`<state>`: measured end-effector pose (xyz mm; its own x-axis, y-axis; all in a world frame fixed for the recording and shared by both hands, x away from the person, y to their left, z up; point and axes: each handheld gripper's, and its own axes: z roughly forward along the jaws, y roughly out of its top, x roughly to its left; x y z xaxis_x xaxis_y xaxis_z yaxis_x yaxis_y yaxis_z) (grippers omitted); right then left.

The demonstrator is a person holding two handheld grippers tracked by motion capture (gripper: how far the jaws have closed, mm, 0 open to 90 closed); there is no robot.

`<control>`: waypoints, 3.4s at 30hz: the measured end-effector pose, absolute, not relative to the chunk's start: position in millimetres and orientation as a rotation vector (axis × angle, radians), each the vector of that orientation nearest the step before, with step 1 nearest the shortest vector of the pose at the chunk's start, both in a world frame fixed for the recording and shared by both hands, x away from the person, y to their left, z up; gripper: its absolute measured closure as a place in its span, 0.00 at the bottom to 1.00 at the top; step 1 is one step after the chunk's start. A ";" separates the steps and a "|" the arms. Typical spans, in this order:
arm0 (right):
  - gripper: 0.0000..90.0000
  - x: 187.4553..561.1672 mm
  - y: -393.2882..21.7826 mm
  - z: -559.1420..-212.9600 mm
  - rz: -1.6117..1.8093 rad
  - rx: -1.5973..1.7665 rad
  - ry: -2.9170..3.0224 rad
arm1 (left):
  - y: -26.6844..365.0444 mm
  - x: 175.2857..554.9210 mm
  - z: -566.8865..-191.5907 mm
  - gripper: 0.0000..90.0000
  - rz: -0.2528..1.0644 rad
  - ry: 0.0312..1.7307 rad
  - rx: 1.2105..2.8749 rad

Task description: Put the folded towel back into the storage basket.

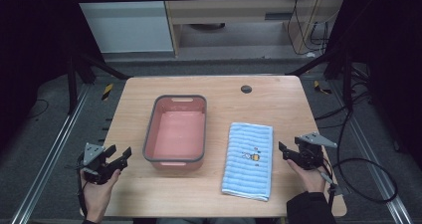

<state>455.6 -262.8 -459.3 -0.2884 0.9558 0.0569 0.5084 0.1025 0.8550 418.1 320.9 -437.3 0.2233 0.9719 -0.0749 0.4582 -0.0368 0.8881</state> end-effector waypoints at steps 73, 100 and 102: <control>0.52 485.7 -231.3 -378.8 1.295 1.233 1.854 | 187.9 431.3 -383.5 0.37 0.687 1.028 1.698; 0.60 499.3 -228.1 -384.1 1.274 1.250 1.875 | 129.1 430.7 -400.7 0.40 0.620 0.939 1.795; 0.59 500.9 -227.1 -385.6 1.263 1.247 1.884 | 123.9 430.1 -402.6 0.40 0.607 0.933 1.797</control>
